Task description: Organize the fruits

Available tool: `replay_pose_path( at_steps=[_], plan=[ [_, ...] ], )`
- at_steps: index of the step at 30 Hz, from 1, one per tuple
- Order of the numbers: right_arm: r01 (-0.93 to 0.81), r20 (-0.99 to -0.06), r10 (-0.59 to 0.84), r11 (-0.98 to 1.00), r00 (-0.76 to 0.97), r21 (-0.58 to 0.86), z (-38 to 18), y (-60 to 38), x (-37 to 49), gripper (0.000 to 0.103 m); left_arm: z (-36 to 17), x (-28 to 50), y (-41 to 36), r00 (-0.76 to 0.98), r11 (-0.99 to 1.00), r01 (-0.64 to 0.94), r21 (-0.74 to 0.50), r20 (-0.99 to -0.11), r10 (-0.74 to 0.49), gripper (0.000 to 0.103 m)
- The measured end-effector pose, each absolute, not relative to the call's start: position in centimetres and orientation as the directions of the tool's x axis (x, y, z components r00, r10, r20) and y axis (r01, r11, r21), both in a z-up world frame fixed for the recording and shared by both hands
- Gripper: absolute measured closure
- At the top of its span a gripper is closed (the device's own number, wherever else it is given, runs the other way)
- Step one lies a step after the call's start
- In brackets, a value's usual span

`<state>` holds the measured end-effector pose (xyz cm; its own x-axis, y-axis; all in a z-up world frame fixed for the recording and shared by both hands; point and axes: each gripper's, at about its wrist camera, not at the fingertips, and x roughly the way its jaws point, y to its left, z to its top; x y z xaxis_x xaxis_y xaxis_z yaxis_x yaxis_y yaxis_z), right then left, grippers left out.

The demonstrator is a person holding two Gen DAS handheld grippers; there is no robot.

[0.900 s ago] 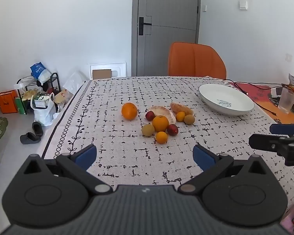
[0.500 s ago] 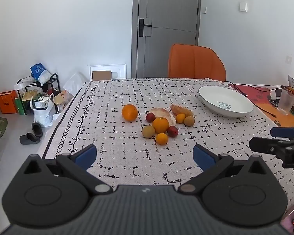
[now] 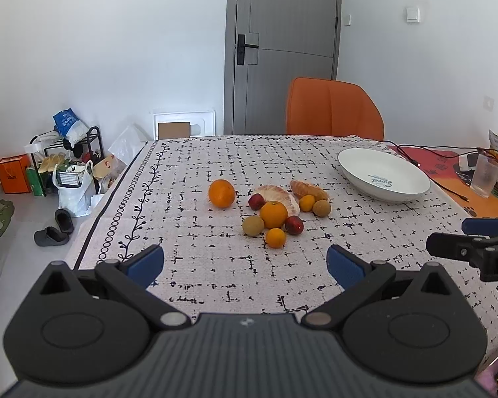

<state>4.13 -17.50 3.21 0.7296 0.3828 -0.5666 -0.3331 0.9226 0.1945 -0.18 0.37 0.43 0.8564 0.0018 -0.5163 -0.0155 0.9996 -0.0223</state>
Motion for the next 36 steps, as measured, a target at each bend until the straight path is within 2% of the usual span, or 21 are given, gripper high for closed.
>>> replay_pose_path(
  at_steps=[36],
  plan=[
    [-0.328,-0.565,0.375,0.926,0.735,0.188,3.41,-17.65,3.97,0.000,0.89,-0.65,0.78,0.864,1.000,-0.021,-0.022,-0.504,0.007,0.000]
  ],
)
